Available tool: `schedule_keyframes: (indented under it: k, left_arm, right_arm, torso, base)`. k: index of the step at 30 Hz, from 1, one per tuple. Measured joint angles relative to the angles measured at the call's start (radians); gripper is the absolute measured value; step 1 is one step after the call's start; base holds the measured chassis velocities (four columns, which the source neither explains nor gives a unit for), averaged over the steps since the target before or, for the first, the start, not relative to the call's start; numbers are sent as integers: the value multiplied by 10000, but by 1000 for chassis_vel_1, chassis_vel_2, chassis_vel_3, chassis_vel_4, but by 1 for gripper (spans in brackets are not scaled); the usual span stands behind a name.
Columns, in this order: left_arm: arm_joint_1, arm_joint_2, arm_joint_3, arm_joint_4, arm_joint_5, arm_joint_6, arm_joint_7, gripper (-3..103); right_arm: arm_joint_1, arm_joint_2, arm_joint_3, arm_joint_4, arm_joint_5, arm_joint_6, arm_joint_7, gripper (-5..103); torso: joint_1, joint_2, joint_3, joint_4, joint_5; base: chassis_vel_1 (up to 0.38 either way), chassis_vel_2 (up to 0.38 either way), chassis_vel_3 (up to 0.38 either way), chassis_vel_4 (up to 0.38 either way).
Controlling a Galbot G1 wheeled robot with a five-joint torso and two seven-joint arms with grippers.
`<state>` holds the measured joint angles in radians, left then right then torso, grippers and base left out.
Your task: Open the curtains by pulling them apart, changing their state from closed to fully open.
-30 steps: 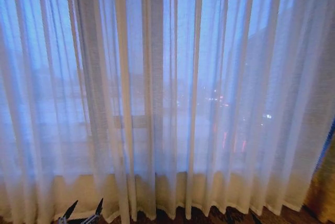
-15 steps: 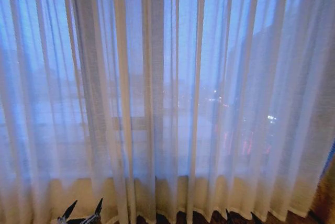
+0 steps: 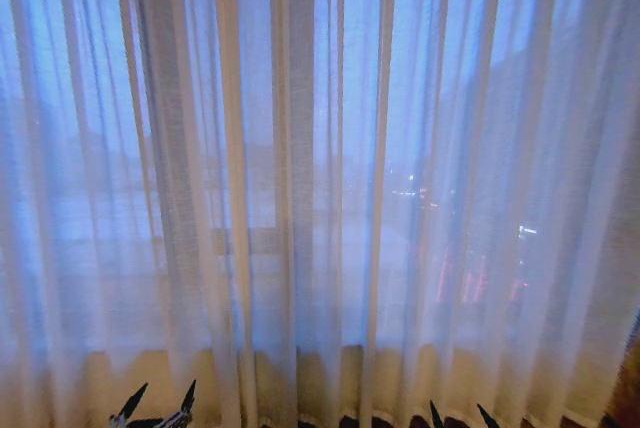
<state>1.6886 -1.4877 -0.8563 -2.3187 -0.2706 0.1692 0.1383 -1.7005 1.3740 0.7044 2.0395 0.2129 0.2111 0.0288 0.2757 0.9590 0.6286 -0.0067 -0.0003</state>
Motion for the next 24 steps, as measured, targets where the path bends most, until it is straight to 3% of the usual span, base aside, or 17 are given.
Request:
schedule_keyframes:
  k: [12,24]
  left_arm:
    - [25,17,36,-2,15,-7,0,100]
    - [52,-9,58,-2,62,-28,0,100]
  right_arm:
    - [-52,0,-47,-17,6,182,106,100]
    - [-47,0,-91,19,20,199,339,100]
  torso:
    - [3,-3,3,3,0]
    - [-4,0,-2,0,-1]
  base:
    - [-158,176,159,-181]
    - [-32,32,37,-23]
